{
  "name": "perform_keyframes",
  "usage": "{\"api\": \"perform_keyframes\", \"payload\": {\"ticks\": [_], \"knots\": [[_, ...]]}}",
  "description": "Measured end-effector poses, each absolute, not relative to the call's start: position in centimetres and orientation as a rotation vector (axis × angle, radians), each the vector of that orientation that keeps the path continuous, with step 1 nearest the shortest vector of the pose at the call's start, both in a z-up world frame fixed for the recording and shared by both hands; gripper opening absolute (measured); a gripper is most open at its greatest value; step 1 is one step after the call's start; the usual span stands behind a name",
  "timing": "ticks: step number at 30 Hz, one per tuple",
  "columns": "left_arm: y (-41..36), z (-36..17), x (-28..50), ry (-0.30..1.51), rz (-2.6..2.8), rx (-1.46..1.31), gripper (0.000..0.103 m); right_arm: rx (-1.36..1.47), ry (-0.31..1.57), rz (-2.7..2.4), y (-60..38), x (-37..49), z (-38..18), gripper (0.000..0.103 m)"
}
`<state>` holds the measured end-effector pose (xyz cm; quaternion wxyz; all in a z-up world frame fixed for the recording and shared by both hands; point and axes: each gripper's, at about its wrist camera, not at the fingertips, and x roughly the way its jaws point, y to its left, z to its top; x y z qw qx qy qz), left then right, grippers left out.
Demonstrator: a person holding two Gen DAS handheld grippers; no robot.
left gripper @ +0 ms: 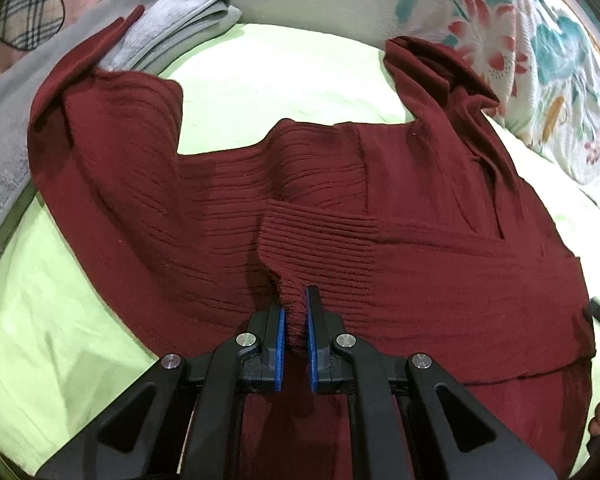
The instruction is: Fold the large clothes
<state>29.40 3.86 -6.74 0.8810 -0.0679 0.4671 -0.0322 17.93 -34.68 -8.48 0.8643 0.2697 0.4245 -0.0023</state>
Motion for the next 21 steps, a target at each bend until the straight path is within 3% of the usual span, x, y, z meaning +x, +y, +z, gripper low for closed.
{"api": "perform_keyframes", "payload": {"ticks": [1,4,7,9,13,15,21], "knots": [[4.2,-6.5,29.1,0.972,-0.071,-0.148,0.012,0.568,0.961,-0.045,-34.8,18.3,-10.0,0.019],[6.3,-5.1,27.8,0.937,-0.038,-0.167,0.014,0.662,0.905,-0.052,-35.8,17.1,-10.1,0.02],[9.3,-3.2,27.3,0.893,0.018,-0.185,0.018,0.659,0.851,-0.047,-35.1,15.6,-8.1,0.029],[11.5,-1.9,28.2,0.877,0.07,-0.187,0.042,0.647,0.824,-0.005,-33.9,14.7,-7.0,0.039],[15.0,0.3,31.5,0.853,0.204,-0.125,0.049,0.629,0.816,0.087,-30.8,13.5,-5.5,0.042],[16.6,1.1,34.0,0.852,0.242,-0.108,0.061,0.631,0.825,0.116,-29.8,13.1,-5.4,0.043],[21.1,0.8,42.8,0.905,0.3,-0.056,0.062,0.626,0.882,0.153,-27.8,11.7,-6.1,0.046]]}}
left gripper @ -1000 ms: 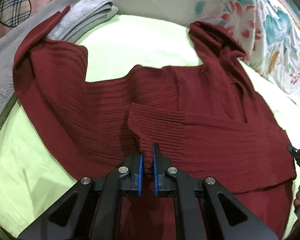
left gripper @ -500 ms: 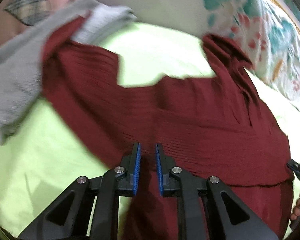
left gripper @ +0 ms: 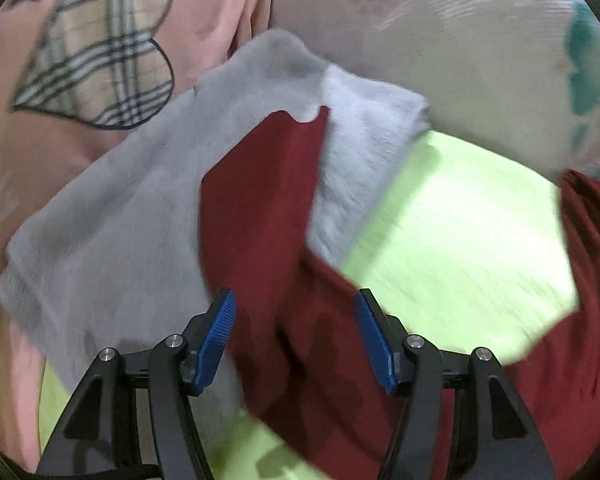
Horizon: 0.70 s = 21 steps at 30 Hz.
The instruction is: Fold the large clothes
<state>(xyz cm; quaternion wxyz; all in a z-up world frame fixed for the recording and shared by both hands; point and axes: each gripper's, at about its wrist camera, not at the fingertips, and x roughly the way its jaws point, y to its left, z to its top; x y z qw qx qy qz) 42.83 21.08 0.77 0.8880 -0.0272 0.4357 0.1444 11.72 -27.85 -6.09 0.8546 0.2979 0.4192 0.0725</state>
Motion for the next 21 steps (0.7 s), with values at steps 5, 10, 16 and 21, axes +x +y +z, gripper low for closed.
{"api": "perform_keyframes", "payload": {"ticks": [5,10,16,21], "knots": [[24.0,-0.2,47.3,0.942,0.364,-0.081,0.051,0.625,0.915,0.144,-27.7,10.9,-6.6,0.046],[26.9,1.0,47.1,0.871,0.318,-0.274,0.005,0.625,0.923,0.145,-27.4,10.3,-6.8,0.046],[24.0,3.5,40.7,0.763,0.157,-0.325,0.004,0.638,0.887,0.171,-26.8,9.7,-6.1,0.046],[16.6,3.8,33.4,0.71,-0.046,-0.335,0.004,0.66,0.873,0.175,-26.6,9.5,-6.1,0.046]]}}
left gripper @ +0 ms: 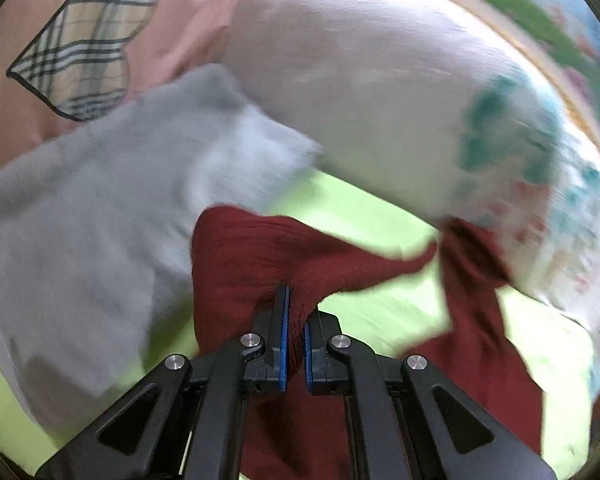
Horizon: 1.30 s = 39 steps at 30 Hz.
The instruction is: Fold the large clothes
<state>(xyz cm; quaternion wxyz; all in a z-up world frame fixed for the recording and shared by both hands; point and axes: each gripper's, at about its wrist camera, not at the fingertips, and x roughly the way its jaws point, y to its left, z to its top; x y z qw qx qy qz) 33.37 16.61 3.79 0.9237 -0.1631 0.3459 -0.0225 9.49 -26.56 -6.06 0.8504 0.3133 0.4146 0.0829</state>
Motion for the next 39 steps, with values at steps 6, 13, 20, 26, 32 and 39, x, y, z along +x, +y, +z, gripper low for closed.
{"api": "perform_keyframes", "payload": {"ticks": [6,13,20,26,32,39], "knots": [[7.1,1.9,28.3,0.729,-0.242,-0.393,0.004,0.682,0.857,0.167,-26.8,8.6,-6.0,0.046],[-4.4,-0.4,25.6,0.783,-0.432,-0.436,0.004,0.736,0.837,0.136,-28.2,7.8,-6.4,0.046],[-12.2,-6.2,25.6,0.962,-0.493,-0.269,0.009,0.785,0.83,0.114,-29.0,7.8,-6.7,0.046],[-10.0,-7.5,22.8,1.009,-0.497,-0.213,0.041,0.836,0.834,0.119,-29.5,9.2,-6.8,0.046],[-2.1,-4.9,18.8,0.891,-0.293,-0.121,0.055,0.789,0.834,0.11,-29.4,12.9,-6.3,0.046],[9.9,-7.3,19.4,0.927,0.076,-0.252,0.059,0.689,0.942,0.058,-27.9,19.0,-8.8,0.046]]}}
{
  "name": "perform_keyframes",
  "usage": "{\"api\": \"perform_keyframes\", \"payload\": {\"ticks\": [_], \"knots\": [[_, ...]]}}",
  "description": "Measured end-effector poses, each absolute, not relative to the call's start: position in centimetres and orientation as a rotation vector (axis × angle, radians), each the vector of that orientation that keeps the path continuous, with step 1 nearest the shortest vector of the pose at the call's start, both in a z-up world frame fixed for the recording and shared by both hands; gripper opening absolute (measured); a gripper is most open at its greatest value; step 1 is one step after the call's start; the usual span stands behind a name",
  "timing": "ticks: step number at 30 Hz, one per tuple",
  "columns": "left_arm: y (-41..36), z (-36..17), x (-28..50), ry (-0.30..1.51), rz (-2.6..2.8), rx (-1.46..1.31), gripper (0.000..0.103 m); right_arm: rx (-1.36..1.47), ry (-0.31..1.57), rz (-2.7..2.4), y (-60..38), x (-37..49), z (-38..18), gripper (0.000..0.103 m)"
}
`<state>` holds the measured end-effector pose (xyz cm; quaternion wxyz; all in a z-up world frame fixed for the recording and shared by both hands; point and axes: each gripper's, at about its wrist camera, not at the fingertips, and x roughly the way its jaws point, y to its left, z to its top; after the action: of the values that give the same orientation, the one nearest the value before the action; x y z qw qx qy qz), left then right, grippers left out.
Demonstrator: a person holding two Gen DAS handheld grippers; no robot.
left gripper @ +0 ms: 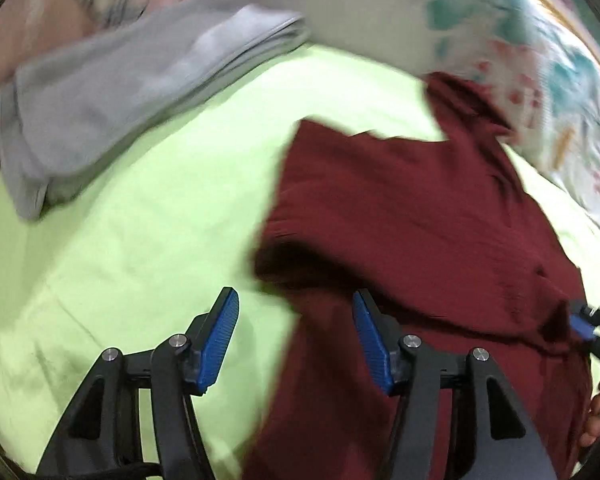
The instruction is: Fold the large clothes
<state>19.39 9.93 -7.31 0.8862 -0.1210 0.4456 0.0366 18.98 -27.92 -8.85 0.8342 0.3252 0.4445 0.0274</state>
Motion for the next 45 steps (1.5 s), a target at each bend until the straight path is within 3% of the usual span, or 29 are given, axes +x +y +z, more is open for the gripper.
{"api": "perform_keyframes", "payload": {"ticks": [3,4,5,10,13,18,30,32,35,45], "knots": [[11.1,-8.4,20.1,0.953,0.061,-0.28,0.059,0.639,0.998,0.077,-26.3,20.7,-10.6,0.043],[10.9,-8.4,20.5,0.958,0.058,-0.272,0.059,0.626,0.992,0.085,-26.0,20.8,-10.7,0.02],[10.6,-8.5,20.8,0.959,0.058,-0.259,0.059,0.624,0.984,0.101,-25.8,20.9,-10.7,0.005],[10.1,-8.2,21.8,0.949,0.054,-0.211,0.057,0.637,0.847,0.093,-28.3,18.9,-7.2,0.005],[10.1,-8.3,22.2,0.945,0.075,-0.203,0.046,0.644,0.788,0.032,-31.0,17.6,-5.5,0.005],[9.5,-8.5,22.4,0.945,0.096,-0.181,0.031,0.628,0.894,0.047,-31.3,18.5,-8.2,0.005],[10.0,-8.8,22.3,0.961,0.079,-0.197,0.034,0.587,0.941,-0.056,-31.7,18.7,-9.6,0.005],[10.1,-8.5,22.1,0.964,0.056,-0.199,0.035,0.582,0.94,-0.09,-32.1,18.5,-9.3,0.013],[10.7,-7.6,20.9,0.954,0.0,-0.219,0.044,0.595,0.888,-0.114,-33.3,17.7,-7.8,0.02],[7.2,-2.3,26.1,0.9,-0.155,-0.291,0.05,0.616,0.824,0.122,-32.8,23.8,-4.9,0.021]]}}
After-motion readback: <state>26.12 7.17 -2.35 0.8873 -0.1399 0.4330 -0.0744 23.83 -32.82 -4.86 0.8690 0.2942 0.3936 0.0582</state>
